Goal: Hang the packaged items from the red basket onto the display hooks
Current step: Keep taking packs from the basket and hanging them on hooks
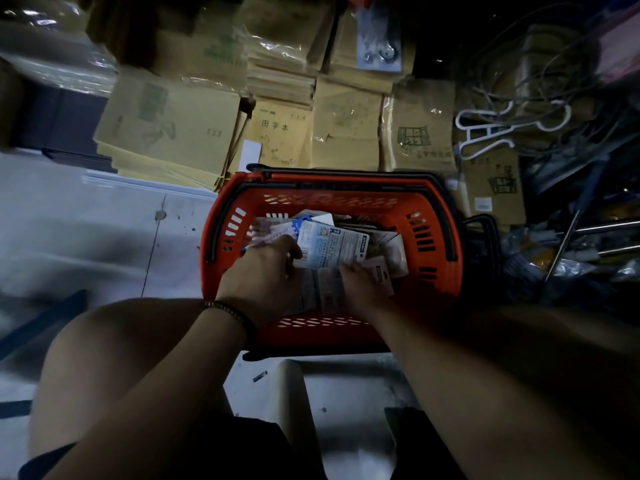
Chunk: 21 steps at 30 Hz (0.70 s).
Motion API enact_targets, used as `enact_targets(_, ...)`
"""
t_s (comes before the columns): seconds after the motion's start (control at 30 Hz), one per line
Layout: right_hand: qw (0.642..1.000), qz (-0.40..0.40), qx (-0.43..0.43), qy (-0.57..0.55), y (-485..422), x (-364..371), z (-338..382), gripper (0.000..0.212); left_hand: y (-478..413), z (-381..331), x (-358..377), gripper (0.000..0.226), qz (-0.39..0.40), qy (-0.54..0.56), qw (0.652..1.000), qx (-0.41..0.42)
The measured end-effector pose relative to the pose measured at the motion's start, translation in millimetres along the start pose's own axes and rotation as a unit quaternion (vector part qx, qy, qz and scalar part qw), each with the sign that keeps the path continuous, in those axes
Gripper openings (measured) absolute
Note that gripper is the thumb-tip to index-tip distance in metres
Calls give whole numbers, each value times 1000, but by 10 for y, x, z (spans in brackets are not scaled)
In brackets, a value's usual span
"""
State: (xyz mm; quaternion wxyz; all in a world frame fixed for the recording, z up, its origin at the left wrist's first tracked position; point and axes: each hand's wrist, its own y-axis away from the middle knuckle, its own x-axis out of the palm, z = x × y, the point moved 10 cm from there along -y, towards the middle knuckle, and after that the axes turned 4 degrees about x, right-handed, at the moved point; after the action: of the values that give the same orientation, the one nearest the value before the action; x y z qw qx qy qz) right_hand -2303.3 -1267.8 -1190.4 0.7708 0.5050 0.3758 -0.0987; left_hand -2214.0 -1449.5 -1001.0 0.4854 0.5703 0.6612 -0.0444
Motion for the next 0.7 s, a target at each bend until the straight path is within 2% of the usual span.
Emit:
enact_targets(0.17, 1000, 1, 20, 13, 71, -61, -68, 71, 15, -28, 57, 16, 9, -8, 1000, 10)
enact_targets(0.23, 1000, -9, 22, 20, 83, -87, -75, 60, 22, -6, 107, 16, 22, -14, 1000, 13)
enact_targets(0.3, 996, -77, 24, 27, 93, -266, -56, 37, 19, 19, 164, 14, 46, -19, 999, 13)
enact_targets(0.37, 992, -122, 8, 29, 74, -435, -34, 23, 20, 33, 195, 13, 63, -23, 998, 8)
enact_targets(0.47, 994, -87, -67, -9, 6, -555, 84, 24, 29, 39, 231, 16, 76, -20, 997, 4)
enact_targets(0.6, 978, -91, -90, -167, -159, -770, 169, 25, 6, 2, 182, 22, 56, -11, 998, 7)
enact_targets(0.7, 976, -96, -95, -173, -286, -854, 320, 20, -20, 16, 198, 27, 66, 4, 998, 1)
